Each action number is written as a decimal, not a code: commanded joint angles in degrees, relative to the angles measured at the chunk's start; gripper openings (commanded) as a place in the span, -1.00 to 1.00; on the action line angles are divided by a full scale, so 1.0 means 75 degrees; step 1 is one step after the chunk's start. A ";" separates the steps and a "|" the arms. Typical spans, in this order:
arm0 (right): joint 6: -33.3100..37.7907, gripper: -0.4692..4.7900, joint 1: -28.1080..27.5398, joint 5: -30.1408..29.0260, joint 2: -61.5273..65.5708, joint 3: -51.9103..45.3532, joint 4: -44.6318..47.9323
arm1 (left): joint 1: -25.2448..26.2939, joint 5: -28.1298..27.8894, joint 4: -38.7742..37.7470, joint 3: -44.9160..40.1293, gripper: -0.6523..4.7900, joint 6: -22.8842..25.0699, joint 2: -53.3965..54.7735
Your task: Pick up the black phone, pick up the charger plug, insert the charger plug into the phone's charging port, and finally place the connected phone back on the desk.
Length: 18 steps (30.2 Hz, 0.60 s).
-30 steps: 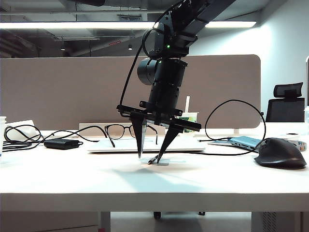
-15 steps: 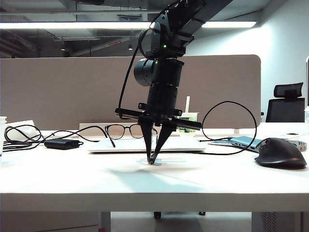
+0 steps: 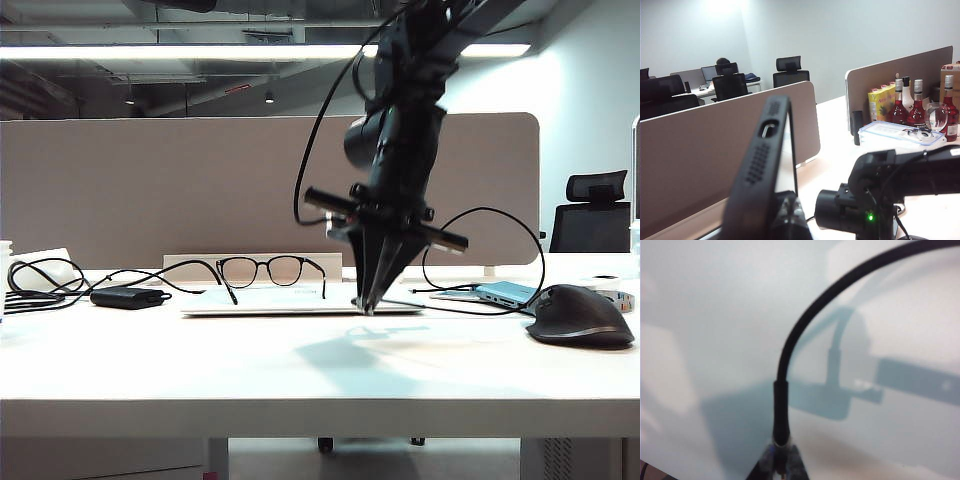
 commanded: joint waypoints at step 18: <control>-0.0119 -0.13 -0.0079 0.0233 0.0009 0.0000 0.0137 | -0.0009 -0.0020 0.0207 0.0050 -0.78 0.0026 -0.0058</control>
